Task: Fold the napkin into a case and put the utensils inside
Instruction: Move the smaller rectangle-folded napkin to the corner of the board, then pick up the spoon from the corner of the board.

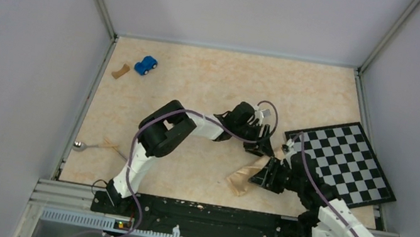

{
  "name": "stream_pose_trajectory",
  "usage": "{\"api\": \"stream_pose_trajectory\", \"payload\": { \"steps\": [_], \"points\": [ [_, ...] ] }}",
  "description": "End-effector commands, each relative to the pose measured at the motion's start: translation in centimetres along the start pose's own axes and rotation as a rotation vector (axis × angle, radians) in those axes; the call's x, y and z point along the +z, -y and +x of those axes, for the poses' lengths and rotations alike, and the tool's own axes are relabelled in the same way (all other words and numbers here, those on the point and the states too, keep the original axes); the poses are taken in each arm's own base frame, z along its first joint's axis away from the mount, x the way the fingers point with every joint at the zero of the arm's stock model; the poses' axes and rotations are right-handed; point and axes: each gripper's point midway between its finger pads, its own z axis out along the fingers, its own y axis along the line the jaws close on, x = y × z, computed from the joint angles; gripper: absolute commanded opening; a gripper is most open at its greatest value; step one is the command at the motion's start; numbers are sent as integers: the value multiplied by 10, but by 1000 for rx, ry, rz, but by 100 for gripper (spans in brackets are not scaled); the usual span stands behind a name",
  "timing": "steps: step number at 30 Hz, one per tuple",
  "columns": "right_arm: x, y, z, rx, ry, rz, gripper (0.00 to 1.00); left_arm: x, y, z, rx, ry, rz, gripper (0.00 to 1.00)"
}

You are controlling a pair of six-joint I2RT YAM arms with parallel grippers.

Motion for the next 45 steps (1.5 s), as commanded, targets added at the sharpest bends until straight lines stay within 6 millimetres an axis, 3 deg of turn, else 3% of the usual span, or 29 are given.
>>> {"api": "stream_pose_trajectory", "payload": {
  "steps": [1,3,6,9,12,16,17,19,21,23,28,34,40,45],
  "points": [
    [-10,0,6,35,-15,21,46,10,17,14,39,-47,34,63],
    [-21,-11,-4,0,23,7,49,-1,25,12,71,-22,27,65],
    [-42,-33,-24,-90,90,-8,56,-34,34,3,159,35,-46,72],
    [-57,-55,-44,-194,142,-37,62,-88,51,-15,266,142,-131,83],
    [-58,-79,-56,-280,144,-107,64,-161,52,-26,326,286,-310,90],
    [-51,-107,-60,-335,113,-241,63,-269,24,-13,201,495,-600,94],
    [-49,-111,-62,-342,117,-258,63,-303,14,-10,136,588,-675,96],
    [-47,-115,-65,-363,115,-270,63,-359,-15,9,-34,713,-826,99],
    [-47,-119,-66,-381,100,-277,63,-407,-49,44,-236,768,-987,99],
    [-48,-122,-65,-388,88,-290,63,-443,-72,72,-414,810,-1099,99],
    [-49,-126,-59,-385,64,-325,63,-491,-113,110,-792,874,-1194,99],
    [-53,-123,-48,-394,19,-335,62,-561,-154,126,-1082,1113,-1299,99],
    [-60,-127,-47,-421,20,-341,62,-571,-209,132,-1344,1192,-1118,98],
    [-62,-126,-47,-431,21,-330,62,-586,-231,138,-1478,1223,-1125,98]
  ]
}}
